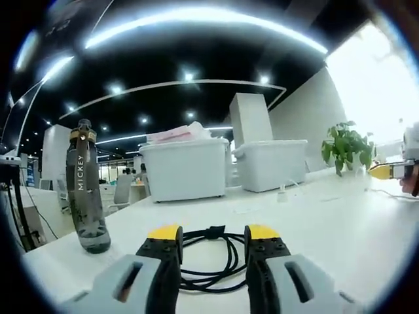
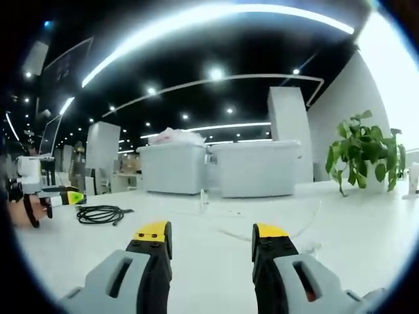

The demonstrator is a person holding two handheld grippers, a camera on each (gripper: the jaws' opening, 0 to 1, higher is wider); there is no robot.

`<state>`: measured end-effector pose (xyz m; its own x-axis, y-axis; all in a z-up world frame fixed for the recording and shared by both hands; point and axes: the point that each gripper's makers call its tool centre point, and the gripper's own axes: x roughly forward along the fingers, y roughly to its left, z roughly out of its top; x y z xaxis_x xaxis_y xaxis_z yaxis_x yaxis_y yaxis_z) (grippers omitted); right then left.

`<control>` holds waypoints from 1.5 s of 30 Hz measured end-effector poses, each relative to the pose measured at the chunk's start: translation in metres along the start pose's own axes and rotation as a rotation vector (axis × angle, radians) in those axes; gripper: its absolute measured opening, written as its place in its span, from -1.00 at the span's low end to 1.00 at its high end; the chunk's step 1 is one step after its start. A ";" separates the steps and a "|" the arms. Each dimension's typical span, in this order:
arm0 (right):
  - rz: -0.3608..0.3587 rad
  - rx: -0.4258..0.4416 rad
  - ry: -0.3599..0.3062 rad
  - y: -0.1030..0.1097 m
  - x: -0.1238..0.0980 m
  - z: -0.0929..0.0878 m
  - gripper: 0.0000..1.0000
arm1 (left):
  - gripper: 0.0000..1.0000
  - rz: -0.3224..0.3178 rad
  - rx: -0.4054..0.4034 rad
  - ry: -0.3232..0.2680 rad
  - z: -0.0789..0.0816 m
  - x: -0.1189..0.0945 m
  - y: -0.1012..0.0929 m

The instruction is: Coil the Type-C to USB data cable on the desktop and secure it with Velcro straps.

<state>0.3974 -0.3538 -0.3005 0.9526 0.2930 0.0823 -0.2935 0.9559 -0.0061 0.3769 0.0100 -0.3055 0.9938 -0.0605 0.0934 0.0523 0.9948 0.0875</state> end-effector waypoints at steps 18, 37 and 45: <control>0.034 -0.030 0.012 0.012 -0.001 -0.003 -0.04 | -0.24 -0.016 0.038 0.010 -0.001 0.001 -0.006; 0.034 -0.025 0.018 0.012 -0.002 -0.005 -0.05 | -0.24 -0.028 0.049 0.026 -0.004 -0.001 -0.010; 0.041 -0.024 0.018 0.014 -0.002 -0.005 -0.04 | -0.24 -0.033 0.042 0.026 -0.004 -0.001 -0.011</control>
<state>0.3916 -0.3407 -0.3053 0.9410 0.3324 0.0631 -0.3309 0.9431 -0.0330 0.3753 -0.0007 -0.3106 0.9938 -0.0909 0.0643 0.0818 0.9879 0.1321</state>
